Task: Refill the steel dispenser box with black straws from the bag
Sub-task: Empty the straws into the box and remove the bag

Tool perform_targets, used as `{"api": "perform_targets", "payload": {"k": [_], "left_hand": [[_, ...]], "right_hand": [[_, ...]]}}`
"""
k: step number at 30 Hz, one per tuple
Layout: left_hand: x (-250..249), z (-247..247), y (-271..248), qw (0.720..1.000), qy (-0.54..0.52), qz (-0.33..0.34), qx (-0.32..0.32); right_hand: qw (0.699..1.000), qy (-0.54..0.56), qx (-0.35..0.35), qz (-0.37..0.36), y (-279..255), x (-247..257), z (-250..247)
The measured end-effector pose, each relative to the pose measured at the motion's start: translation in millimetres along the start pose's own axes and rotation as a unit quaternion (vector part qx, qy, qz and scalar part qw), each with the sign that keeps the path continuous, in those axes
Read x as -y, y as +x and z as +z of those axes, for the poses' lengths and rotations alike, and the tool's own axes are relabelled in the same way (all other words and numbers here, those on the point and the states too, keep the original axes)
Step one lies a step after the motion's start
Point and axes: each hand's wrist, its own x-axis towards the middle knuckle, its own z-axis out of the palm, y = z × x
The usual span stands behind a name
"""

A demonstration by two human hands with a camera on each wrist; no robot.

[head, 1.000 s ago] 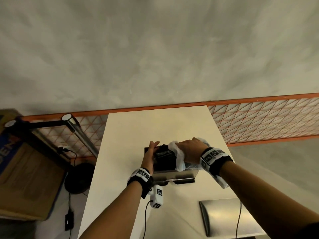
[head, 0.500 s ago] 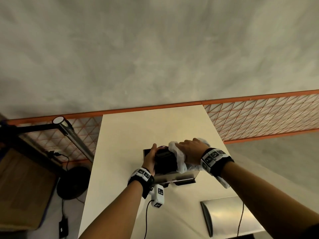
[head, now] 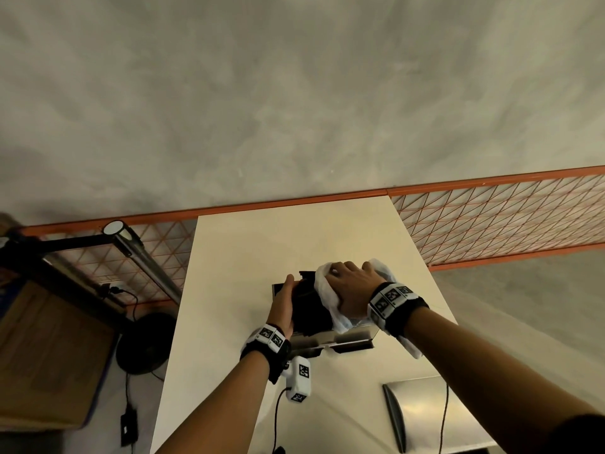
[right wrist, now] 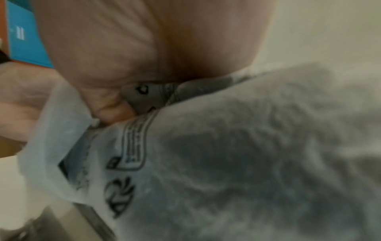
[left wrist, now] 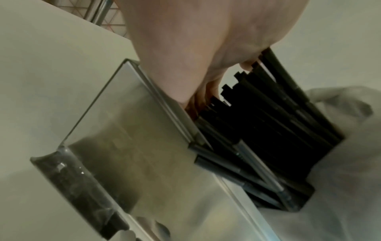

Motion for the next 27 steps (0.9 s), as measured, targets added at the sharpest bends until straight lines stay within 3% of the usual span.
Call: {"api": "perform_targets", "payload": {"k": [6, 13, 27], "left_hand": [[-0.9, 2.2, -1.6, 1.000, -0.012, -0.010, 0.005], [1.4, -0.1, 1.3, 1.000, 0.003, -0.001, 0.009], [9.3, -4.9, 6.9, 0.992, 0.119, 0.041, 0.028]], "right_hand": [[0.999, 0.042, 0.032, -0.009, 6.3, -5.4, 4.7], [0.999, -0.009, 0.036, -0.039, 4.3, -3.1, 2.6], [0.997, 0.013, 0.050, -0.052, 13.8, -8.3, -4.9]]}}
